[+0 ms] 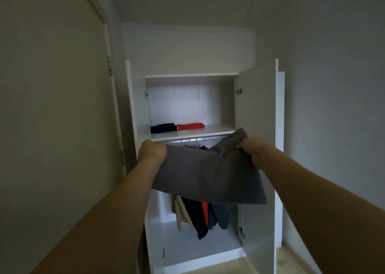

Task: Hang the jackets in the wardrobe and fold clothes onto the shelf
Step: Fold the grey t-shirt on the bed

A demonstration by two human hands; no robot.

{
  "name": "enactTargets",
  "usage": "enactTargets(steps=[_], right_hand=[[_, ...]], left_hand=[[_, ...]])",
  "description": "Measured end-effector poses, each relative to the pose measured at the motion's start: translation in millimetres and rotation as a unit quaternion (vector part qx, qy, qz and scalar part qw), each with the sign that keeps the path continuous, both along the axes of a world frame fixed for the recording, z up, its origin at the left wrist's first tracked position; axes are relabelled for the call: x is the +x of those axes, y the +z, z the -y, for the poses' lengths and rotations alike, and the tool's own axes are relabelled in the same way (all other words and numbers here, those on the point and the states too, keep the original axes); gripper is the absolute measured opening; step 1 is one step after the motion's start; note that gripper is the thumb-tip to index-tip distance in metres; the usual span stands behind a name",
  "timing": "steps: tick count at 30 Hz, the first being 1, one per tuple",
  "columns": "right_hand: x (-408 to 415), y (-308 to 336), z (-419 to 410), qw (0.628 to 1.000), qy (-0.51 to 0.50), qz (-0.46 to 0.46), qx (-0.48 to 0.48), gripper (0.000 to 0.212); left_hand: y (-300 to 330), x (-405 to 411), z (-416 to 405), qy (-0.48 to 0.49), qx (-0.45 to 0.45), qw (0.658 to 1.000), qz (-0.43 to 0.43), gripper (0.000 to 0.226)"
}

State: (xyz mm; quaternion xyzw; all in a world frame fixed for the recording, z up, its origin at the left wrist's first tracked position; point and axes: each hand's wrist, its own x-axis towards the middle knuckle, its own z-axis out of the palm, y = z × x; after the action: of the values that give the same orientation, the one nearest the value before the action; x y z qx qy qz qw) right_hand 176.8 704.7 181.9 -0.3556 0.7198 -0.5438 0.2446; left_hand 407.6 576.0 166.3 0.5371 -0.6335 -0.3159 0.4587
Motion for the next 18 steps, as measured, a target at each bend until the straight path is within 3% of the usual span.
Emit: enactTargets(steps=[8, 12, 18], right_hand=[[-109, -47, 257, 0.997, -0.002, 0.077, 0.025, 0.042], [-147, -38, 387, 0.996, 0.015, 0.083, 0.003, 0.039], [-174, 17, 561, 0.992, 0.080, 0.090, -0.025, 0.035]], left_hand=[[-31, -102, 231, 0.047, 0.004, 0.998, 0.044, 0.033], [-12, -139, 346, 0.081, -0.011, 0.996, 0.030, 0.028], [46, -164, 503, 0.158, -0.117, 0.980, 0.041, 0.035]])
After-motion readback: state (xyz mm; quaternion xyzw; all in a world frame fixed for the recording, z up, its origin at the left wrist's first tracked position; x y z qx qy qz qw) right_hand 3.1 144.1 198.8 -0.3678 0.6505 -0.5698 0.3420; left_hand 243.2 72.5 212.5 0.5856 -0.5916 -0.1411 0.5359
